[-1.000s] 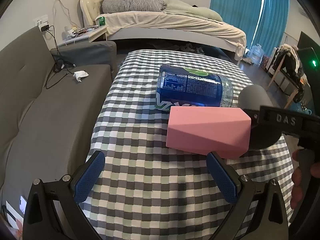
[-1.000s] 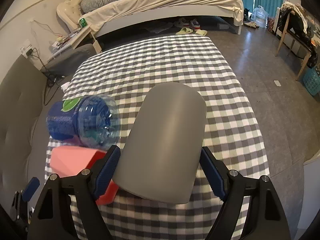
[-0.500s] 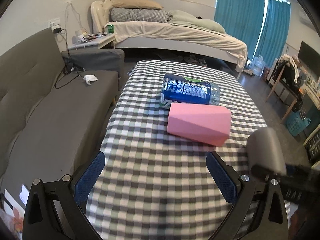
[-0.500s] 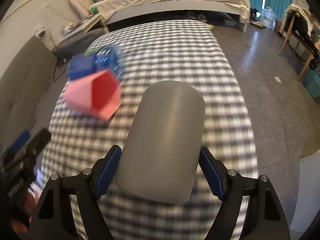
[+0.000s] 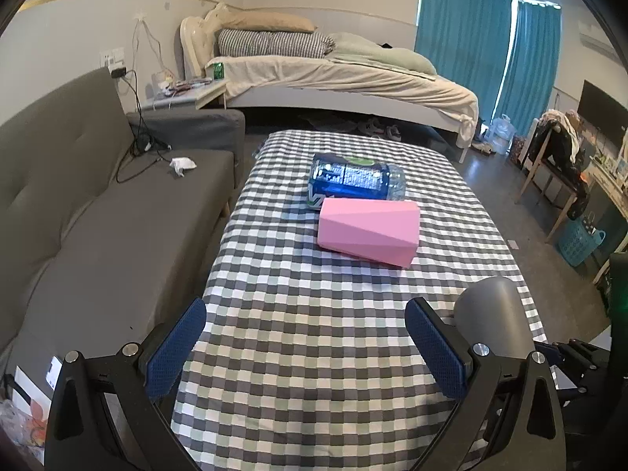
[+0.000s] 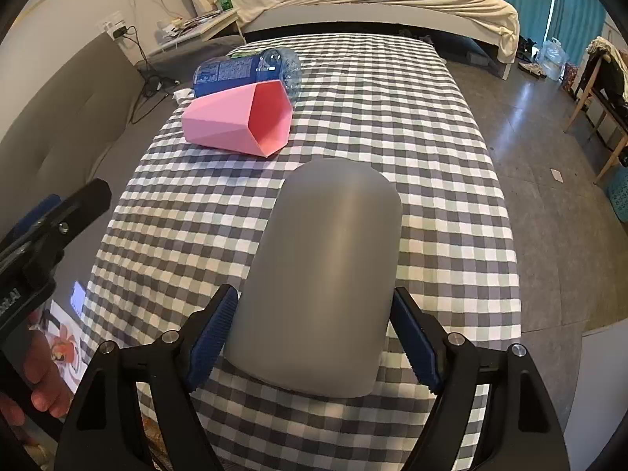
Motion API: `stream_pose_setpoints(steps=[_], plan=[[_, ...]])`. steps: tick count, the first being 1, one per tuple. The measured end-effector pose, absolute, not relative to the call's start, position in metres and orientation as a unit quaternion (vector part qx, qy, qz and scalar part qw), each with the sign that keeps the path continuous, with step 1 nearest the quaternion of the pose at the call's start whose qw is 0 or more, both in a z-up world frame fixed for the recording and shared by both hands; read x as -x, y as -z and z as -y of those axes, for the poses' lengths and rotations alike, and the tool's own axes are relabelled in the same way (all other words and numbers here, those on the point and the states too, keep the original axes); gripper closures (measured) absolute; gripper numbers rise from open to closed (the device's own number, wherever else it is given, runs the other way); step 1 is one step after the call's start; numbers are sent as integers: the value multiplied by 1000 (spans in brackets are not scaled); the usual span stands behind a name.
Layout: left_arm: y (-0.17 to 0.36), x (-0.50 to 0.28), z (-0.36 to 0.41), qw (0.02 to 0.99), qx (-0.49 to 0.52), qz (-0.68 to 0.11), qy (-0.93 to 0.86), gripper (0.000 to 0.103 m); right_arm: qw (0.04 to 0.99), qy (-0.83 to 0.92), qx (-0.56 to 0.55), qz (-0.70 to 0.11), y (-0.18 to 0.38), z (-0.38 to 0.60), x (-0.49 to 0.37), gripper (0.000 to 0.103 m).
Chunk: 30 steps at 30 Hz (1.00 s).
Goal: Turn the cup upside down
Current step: 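Carry the grey cup toward the left gripper while the left gripper approaches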
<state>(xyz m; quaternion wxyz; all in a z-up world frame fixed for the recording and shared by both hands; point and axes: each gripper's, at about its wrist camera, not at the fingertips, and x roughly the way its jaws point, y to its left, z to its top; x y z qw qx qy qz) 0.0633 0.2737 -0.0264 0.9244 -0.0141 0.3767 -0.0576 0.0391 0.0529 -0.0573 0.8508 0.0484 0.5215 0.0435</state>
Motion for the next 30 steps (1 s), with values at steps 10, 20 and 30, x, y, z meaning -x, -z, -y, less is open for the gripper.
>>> stream_pose_setpoints(steps=[10, 20, 30], plan=[[19, -59, -264, 924, 1, -378, 50, 0, 891, -3, -14, -453, 5, -27, -21, 14], [17, -67, -205, 904, -34, -415, 102, 0, 899, 53, -2, -434, -10, 32, -20, 14], [37, -90, -138, 855, -55, -486, 173, 0, 898, 58, 0, -436, -8, 63, -28, 14]])
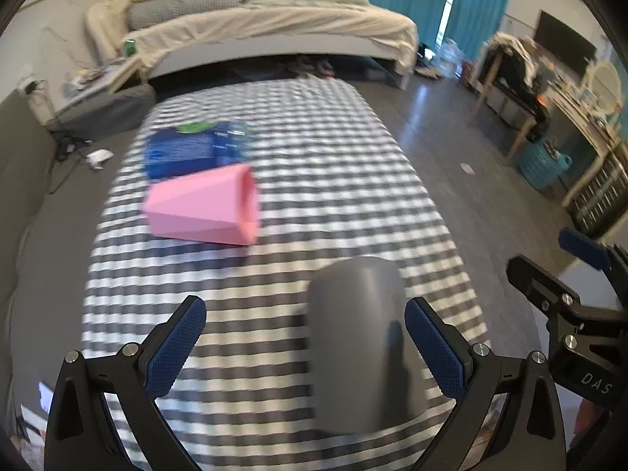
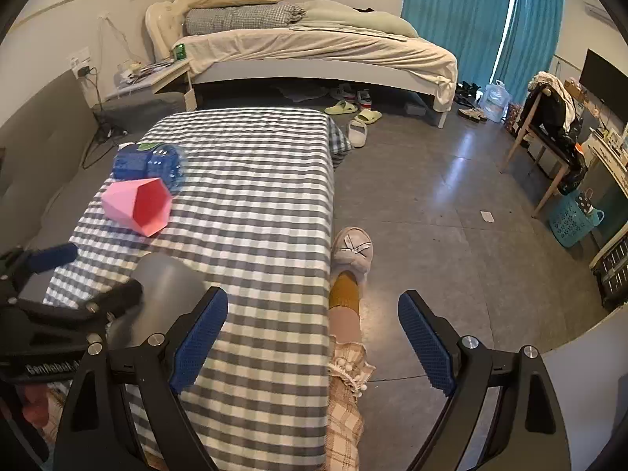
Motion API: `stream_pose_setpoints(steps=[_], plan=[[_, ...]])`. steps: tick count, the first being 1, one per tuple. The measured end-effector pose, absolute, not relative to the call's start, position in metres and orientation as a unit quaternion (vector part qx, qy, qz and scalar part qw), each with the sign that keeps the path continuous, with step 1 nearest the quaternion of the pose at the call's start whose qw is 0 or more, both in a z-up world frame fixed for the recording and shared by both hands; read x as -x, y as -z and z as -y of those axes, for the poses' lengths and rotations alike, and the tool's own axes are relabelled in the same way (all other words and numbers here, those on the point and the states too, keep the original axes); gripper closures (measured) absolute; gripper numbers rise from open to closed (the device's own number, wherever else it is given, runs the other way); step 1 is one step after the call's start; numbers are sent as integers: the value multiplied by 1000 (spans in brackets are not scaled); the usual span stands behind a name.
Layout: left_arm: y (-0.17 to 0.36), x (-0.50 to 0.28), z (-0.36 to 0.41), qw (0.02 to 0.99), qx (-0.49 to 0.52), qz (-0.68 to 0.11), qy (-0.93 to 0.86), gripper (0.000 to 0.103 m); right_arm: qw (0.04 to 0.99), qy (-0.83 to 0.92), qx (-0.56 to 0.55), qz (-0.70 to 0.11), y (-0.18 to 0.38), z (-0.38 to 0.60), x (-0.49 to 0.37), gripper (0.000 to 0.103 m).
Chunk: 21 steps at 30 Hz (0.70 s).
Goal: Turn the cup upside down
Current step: 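Carry the grey cup toward the left gripper while the left gripper approaches, then grasp the grey cup with the left gripper while the right gripper releases it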
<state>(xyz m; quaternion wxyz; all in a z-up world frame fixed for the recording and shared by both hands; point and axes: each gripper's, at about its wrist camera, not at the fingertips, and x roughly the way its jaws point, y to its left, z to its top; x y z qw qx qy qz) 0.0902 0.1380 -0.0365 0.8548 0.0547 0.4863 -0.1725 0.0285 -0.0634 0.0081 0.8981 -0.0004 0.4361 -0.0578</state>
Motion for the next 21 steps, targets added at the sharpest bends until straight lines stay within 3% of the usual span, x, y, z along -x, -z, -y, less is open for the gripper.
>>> stream_pose_setpoints(steps=[7, 11, 13, 21], plan=[[56, -102, -121, 821, -43, -531, 203, 3, 889, 72, -20, -452, 8, 81, -37, 14], [66, -108, -119, 796, -25, -561, 226, 22, 887, 75, -22, -456, 11, 80, -41, 14], [71, -110, -120, 783, -15, -573, 241, 25, 888, 76, -23, -453, 10, 79, -42, 14], [43, -113, -135, 818, -8, -521, 245, 28, 896, 84, -31, -434, 4, 74, -39, 14]])
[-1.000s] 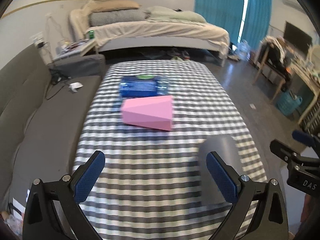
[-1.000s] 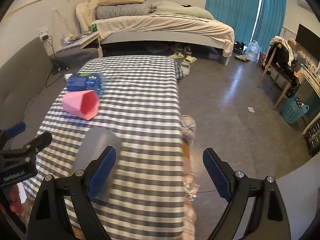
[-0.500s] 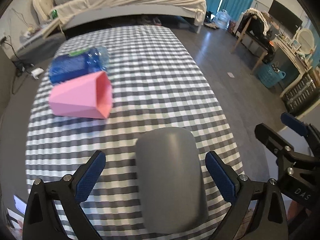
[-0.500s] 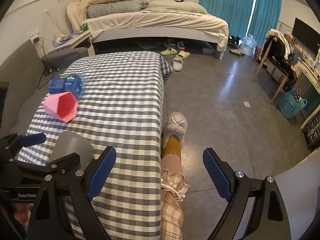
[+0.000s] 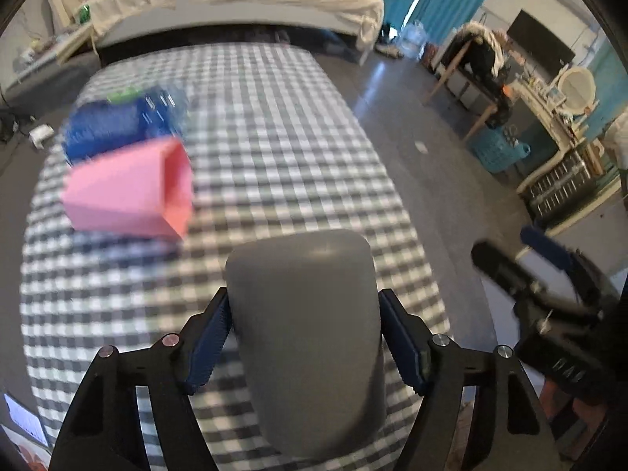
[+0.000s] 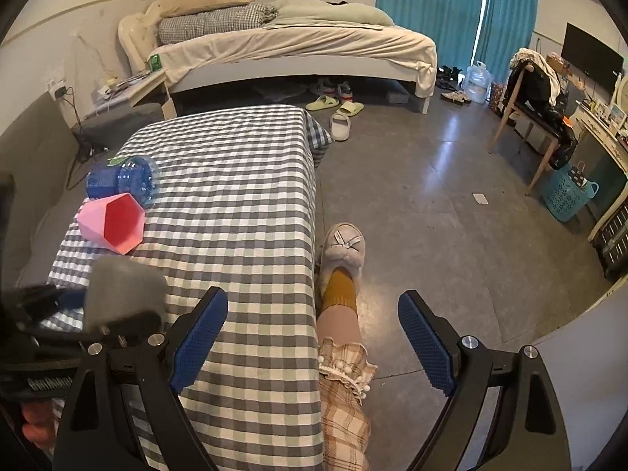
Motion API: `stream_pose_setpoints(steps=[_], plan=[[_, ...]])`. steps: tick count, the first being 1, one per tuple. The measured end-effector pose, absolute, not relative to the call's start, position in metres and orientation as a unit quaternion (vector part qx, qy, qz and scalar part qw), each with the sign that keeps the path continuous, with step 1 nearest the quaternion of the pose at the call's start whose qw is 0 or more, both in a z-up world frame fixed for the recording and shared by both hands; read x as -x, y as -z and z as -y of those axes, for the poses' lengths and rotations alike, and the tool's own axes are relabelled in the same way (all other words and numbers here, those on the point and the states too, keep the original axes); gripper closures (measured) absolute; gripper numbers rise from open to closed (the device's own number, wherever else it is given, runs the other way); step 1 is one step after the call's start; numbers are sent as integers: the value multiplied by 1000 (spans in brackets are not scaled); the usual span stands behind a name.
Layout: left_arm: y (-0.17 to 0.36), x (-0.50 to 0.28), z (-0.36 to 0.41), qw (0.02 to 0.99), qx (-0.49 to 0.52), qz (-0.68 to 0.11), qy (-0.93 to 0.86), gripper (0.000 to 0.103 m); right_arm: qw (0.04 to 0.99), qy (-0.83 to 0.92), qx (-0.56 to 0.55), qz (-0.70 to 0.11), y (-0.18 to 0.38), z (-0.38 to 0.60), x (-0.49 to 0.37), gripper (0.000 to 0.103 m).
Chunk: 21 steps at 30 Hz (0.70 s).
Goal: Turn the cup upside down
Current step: 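Grasp the grey cup with the left gripper while the right gripper releases it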
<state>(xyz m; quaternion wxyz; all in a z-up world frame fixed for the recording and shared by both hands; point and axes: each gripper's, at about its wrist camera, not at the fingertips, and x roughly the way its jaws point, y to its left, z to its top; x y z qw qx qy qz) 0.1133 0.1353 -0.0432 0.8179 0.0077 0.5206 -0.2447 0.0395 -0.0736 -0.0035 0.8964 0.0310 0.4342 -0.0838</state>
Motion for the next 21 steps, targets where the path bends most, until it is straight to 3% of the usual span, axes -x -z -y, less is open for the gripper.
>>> stream_pose_setpoints(steps=[5, 16, 18, 21], plan=[[29, -110, -143, 858, -32, -464, 217, 29, 899, 80, -34, -429, 4, 69, -38, 14], [41, -102, -130, 874, -84, -427, 216, 29, 899, 74, -32, -431, 8, 62, -33, 14], [43, -102, -127, 875, -90, -420, 221, 27, 899, 75, -32, -429, 7, 63, -32, 14], [42, -104, -129, 876, -78, -416, 233, 13, 899, 78, -32, -429, 7, 63, -31, 14]])
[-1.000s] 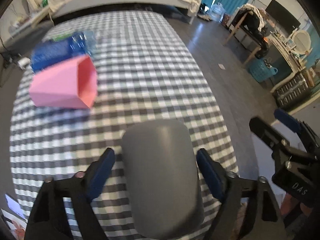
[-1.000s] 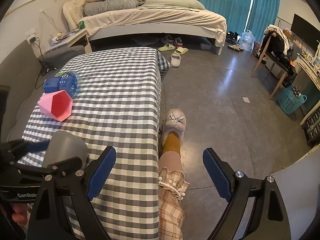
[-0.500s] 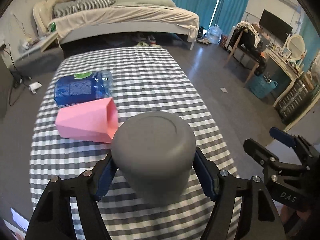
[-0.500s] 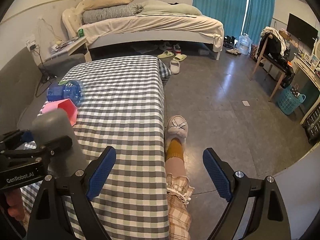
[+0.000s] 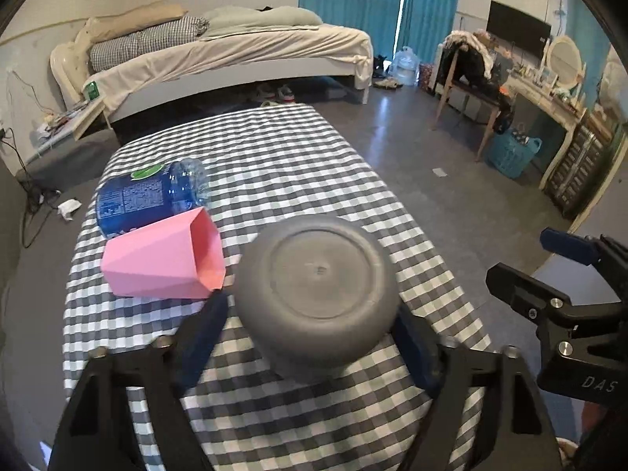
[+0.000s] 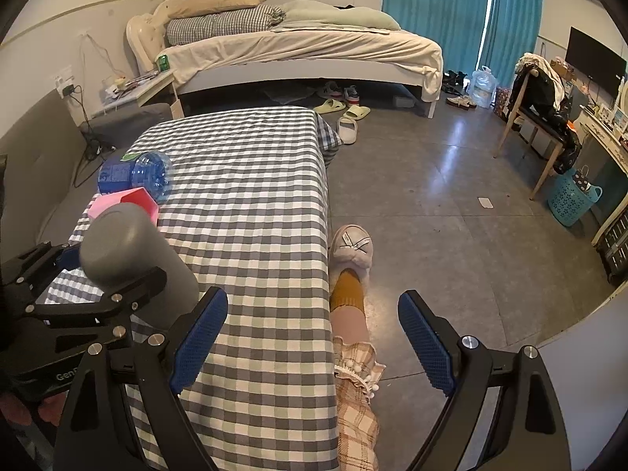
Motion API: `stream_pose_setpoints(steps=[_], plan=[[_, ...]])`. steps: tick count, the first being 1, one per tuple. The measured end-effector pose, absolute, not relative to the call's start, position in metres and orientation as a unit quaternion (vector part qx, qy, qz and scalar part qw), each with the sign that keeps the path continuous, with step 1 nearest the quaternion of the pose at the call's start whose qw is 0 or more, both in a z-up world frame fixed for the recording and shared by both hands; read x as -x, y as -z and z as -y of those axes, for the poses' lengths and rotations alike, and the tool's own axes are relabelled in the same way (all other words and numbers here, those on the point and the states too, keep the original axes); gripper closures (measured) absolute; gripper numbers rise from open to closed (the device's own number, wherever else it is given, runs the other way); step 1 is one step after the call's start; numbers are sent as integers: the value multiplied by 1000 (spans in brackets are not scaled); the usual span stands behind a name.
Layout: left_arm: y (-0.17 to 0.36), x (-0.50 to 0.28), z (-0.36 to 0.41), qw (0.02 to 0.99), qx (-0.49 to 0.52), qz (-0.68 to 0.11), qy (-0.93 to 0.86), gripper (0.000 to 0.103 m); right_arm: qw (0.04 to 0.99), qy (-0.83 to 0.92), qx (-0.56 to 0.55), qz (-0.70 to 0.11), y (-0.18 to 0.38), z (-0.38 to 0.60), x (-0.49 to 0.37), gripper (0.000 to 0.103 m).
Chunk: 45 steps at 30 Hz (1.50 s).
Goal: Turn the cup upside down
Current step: 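Grasp the grey cup with the left gripper while the right gripper releases it, then rotate the grey cup with the left gripper and lower it upright onto the table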
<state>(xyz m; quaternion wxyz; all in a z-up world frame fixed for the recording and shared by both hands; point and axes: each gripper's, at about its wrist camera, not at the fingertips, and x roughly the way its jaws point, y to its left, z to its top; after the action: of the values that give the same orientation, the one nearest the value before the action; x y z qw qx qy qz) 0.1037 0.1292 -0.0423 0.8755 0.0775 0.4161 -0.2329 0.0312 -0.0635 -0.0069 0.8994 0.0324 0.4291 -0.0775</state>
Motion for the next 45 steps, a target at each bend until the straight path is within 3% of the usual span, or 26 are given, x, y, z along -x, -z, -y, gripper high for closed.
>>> stream_pose_setpoints(steps=[2, 10, 12, 13, 14, 29, 34, 45], plan=[[42, -102, -136, 881, -60, -406, 234, 7, 899, 79, -35, -429, 7, 65, -31, 14], [74, -99, -137, 867, -83, -427, 242, 7, 893, 81, -32, -441, 14, 64, -35, 14], [77, -100, -134, 868, -100, -422, 243, 15, 891, 80, -28, -445, 16, 63, -37, 14], [78, -101, -132, 864, -103, -423, 253, 27, 891, 80, -27, -446, 16, 62, -37, 14], [78, -101, -131, 861, -102, -424, 261, 30, 891, 80, -26, -447, 17, 62, -38, 14], [83, -112, -125, 871, -104, -407, 255, 30, 889, 80, -17, -451, 17, 54, -39, 14], [81, -103, -133, 865, -93, -417, 262, 10, 893, 77, -19, -444, 10, 52, -36, 14], [57, -75, -191, 890, -35, -407, 202, 10, 905, 49, -32, -421, -1, 34, -21, 14]])
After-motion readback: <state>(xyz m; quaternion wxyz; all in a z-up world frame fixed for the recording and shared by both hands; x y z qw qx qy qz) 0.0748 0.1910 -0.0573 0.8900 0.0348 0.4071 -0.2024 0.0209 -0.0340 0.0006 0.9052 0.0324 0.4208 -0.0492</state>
